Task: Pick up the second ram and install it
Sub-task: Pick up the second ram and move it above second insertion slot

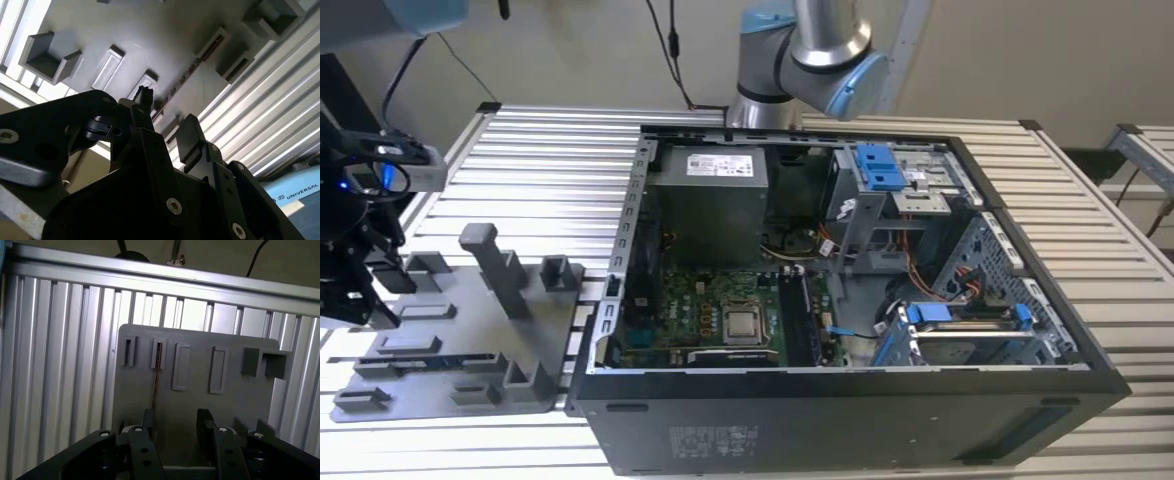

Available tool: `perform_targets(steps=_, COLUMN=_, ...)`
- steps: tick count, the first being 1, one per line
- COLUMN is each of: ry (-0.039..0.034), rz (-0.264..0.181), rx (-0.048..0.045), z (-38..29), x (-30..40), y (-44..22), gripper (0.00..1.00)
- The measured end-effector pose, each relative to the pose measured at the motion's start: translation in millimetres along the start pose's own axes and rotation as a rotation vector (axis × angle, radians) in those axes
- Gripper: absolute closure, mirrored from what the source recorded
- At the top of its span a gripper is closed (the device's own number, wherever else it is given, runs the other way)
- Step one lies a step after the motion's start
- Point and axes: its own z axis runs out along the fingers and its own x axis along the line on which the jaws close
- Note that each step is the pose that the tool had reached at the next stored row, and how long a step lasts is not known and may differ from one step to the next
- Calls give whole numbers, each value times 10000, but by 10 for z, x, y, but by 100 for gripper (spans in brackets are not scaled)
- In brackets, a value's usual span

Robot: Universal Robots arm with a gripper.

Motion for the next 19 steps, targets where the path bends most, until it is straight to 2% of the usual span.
perform_targets(steps=11, ry=22, rz=117, rx=4, z=88, x=7, y=8, gripper=52)
perform_targets(steps=19, ry=27, rz=120, rx=11, z=98, x=7, y=8, gripper=52)
